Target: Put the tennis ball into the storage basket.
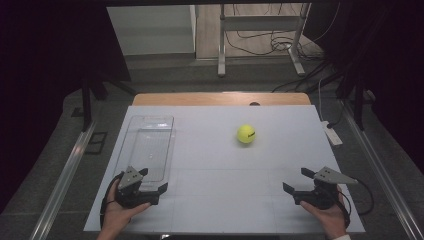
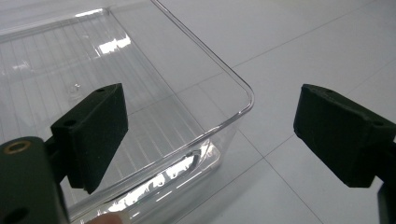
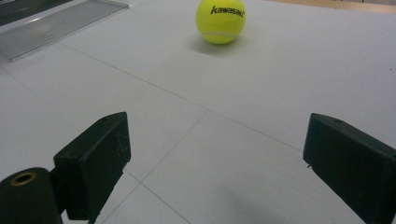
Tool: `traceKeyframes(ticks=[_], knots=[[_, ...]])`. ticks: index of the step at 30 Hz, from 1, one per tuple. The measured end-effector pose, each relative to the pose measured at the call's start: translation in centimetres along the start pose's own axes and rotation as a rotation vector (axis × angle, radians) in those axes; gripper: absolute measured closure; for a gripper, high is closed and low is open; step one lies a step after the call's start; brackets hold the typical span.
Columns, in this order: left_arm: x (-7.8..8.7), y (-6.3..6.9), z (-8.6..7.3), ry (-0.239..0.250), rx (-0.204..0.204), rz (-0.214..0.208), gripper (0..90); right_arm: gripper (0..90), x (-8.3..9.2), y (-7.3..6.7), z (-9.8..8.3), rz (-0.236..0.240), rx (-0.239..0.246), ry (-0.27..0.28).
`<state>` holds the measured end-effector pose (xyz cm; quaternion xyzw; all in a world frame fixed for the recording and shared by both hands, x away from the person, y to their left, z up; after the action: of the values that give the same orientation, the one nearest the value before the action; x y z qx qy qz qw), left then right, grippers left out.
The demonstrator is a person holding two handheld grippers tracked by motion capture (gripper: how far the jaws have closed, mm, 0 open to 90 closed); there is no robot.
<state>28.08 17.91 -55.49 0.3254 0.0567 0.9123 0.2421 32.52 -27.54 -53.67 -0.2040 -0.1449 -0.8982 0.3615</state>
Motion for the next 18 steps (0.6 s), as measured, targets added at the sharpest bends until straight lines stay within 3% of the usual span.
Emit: traceKeyframes(ticks=[18], knots=[[0.06, -0.02, -0.08, 0.003, 0.005, -0.006, 11.3, 8.6, -0.16, -0.39, 0.03, 0.011, 0.011, -0.008]])
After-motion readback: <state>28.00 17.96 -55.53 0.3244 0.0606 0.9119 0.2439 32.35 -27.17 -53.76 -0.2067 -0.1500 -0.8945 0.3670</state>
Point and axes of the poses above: each handheld gripper's, and its own axes: x roughly backward along the jaws, z roughly out of its top, y roughly to its right, the point moved 8 cm from there along -x, roughly forward along the jaws, and after that the axes turned 12 degrees about x, right-handed, at the moved point
